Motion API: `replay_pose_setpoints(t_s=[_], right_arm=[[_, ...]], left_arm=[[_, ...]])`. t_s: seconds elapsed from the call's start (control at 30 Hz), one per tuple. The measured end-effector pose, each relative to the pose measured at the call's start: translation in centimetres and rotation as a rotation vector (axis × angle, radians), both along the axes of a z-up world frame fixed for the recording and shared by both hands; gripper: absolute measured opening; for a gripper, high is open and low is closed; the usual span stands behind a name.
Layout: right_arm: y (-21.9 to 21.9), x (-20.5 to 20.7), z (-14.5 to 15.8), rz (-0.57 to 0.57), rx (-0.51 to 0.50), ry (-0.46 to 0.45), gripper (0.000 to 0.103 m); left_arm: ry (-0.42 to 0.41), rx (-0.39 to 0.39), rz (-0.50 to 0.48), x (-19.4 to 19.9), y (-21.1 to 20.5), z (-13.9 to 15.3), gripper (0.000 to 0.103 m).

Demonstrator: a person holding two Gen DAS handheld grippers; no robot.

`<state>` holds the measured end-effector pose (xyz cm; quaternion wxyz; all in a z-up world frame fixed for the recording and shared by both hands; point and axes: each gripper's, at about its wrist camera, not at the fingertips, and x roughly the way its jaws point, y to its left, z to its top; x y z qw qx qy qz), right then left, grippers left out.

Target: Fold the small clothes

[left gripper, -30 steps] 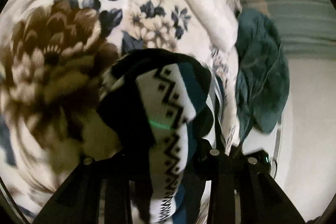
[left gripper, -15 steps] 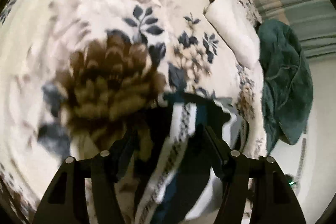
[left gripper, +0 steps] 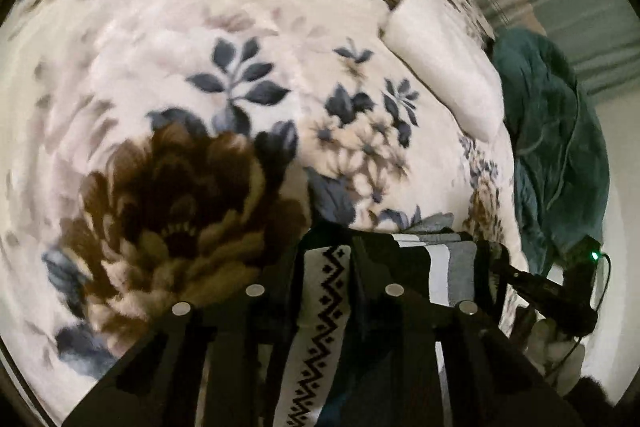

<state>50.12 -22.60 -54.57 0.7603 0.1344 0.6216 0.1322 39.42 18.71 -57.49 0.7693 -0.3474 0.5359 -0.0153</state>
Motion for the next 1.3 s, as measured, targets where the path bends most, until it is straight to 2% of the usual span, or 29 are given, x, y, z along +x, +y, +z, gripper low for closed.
replay_pose_setpoints(t_s=[0.1,0.17,0.2,0.3,0.33,0.37,0.4,0.43,0.47,0.5,0.57,0.6,0.7,0.77,0.8,0.83,0.87,0.9,0.93,0.97,1.13,1.2,1.27,1.3], right_arm=[[0.1,0.8,1.7,-0.015,-0.013,-0.053,0.002],[0.3,1.4,1.3,-0.007,-0.046,-0.049,0.002],[0.5,1.9,0.5,-0.003,-0.062,-0.031,0.002],[1.1,2.5,-2.2,0.047,-0.057,0.107,0.006],[0.7,2.2,-2.3,0.045,-0.030,0.134,0.010],[0.2,1.6,-2.1,0.042,-0.014,0.151,0.024],[-0.8,0.6,-1.6,0.034,0.004,0.169,0.046],[-1.6,-0.5,-1.1,0.021,0.014,0.173,0.052],[-2.3,-1.6,-0.6,0.005,0.021,0.172,0.055],[-3.6,-3.6,-0.1,-0.020,0.032,0.182,0.055],[-5.0,-6.6,0.2,-0.051,0.050,0.219,0.055],[-5.8,-8.4,0.2,-0.077,0.064,0.240,0.055],[-7.5,-13.2,-0.7,-0.187,0.137,0.312,0.055],[-8.0,-15.5,-2.0,-0.258,0.218,0.358,0.055],[-8.0,-16.4,-2.9,-0.301,0.282,0.375,0.055],[-8.1,-16.9,-3.4,-0.325,0.321,0.381,0.055],[-7.9,-17.1,-3.8,-0.344,0.345,0.381,0.054],[-7.8,-17.2,-4.2,-0.372,0.353,0.367,0.031],[-7.7,-17.1,-4.1,-0.394,0.332,0.343,0.009],[-7.4,-17.0,-3.9,-0.397,0.303,0.322,0.006],[-7.0,-17.4,0.8,-0.359,0.078,0.153,0.005],[-7.2,-17.2,0.0,-0.335,0.057,0.185,0.005],[-7.1,-16.9,-2.4,-0.298,0.080,0.280,0.007],[-7.1,-16.7,-2.9,-0.284,0.097,0.311,0.016]], left_arm=[[0.020,-0.025,0.012,0.5,0.2,-0.8,0.020],[0.045,-0.054,0.012,1.0,0.4,-1.6,0.021],[0.059,-0.064,0.018,1.0,0.6,-1.8,0.024],[0.092,-0.061,0.015,0.5,0.7,-0.9,0.030],[0.099,-0.044,0.004,-0.1,0.6,-0.2,0.033],[0.098,-0.012,-0.004,-1.2,0.4,0.9,0.035],[0.102,0.031,-0.005,-2.3,0.2,1.7,0.047],[0.116,0.083,-0.003,-3.7,0.0,2.6,0.068],[0.136,0.137,0.005,-5.7,-0.3,3.3,0.078],[0.150,0.163,0.013,-7.4,-0.6,3.6,0.088],[0.202,0.200,0.045,-11.4,-1.0,3.3,0.088],[0.243,0.194,0.067,-13.4,-1.2,2.6,0.088],[0.382,0.171,0.124,-18.4,-1.6,-1.1,0.089],[0.431,0.170,0.135,-20.2,-1.9,-3.6,0.089],[0.430,0.184,0.123,-20.5,-2.1,-4.6,0.094],[0.419,0.188,0.114,-20.3,-2.2,-5.0,0.103],[0.420,0.180,0.106,-19.8,-2.3,-5.3,0.103],[0.447,0.189,0.102,-19.3,-2.3,-5.7,0.103],[0.468,0.193,0.097,-19.0,-2.3,-6.0,0.103],[0.493,0.195,0.089,-18.6,-2.3,-6.4,0.103],[0.547,0.153,0.050,-18.0,-1.6,-7.0,0.103],[0.560,0.135,0.045,-17.7,-1.3,-7.1,0.103],[0.580,0.121,0.050,-17.6,-1.1,-6.7,0.103],[0.572,0.114,0.064,-17.5,-0.9,-6.0,0.103]])
